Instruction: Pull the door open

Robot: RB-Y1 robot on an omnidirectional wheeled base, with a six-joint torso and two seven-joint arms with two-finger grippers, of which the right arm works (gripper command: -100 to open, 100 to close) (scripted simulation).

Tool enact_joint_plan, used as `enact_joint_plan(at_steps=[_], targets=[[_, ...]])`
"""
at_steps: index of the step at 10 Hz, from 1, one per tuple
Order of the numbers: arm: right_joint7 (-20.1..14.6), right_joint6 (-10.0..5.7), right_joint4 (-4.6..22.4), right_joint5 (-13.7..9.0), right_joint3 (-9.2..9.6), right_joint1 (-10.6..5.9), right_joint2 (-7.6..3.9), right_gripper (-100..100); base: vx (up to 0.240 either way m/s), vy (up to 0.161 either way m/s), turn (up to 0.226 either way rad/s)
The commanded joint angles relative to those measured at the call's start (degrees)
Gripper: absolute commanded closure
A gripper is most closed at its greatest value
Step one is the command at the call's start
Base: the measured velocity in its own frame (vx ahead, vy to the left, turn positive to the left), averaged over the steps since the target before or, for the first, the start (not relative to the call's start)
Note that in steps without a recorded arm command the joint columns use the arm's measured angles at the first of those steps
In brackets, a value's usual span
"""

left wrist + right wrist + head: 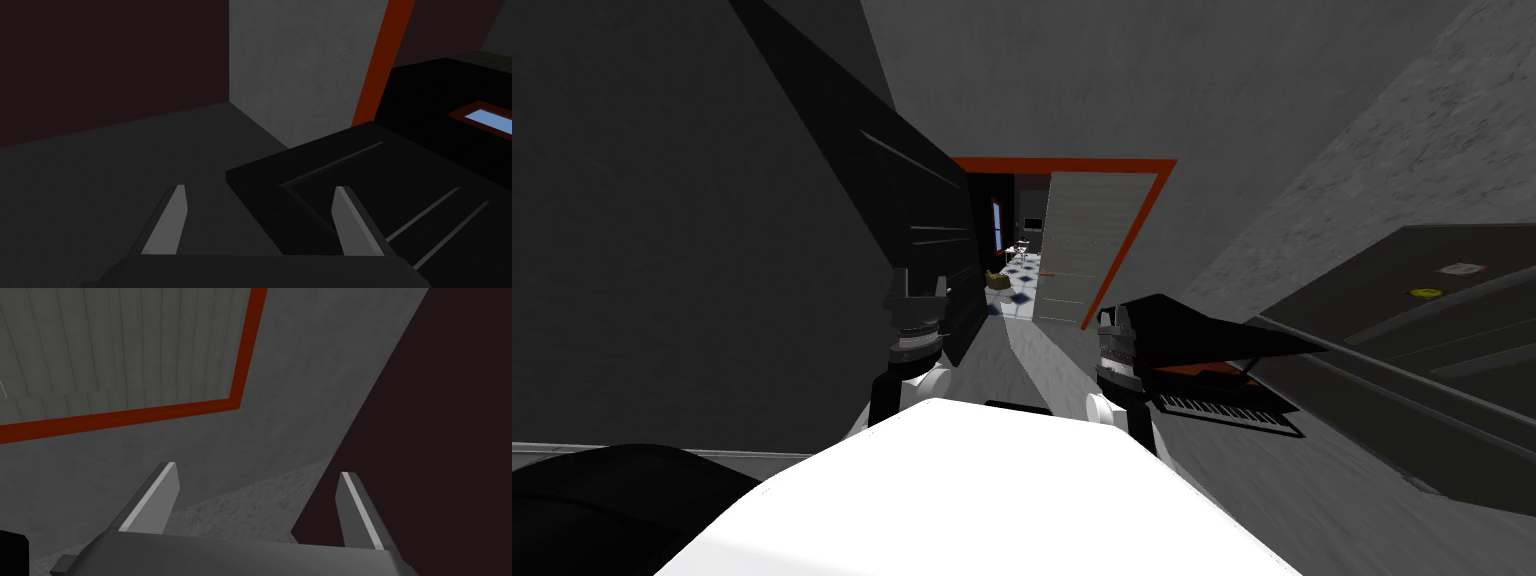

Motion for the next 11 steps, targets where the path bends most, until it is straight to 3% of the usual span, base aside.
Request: enact_joint_plan(at_steps=[1, 11], targets=[[0.1, -0.03, 1.9, -0.9, -0.10, -1.03, -0.81, -100, 0.045, 0.011, 0.054], [0.9, -0.25, 14.5, -6.6, -0.80, -7.95, -5.32, -100, 0.086, 0.000, 0.058]])
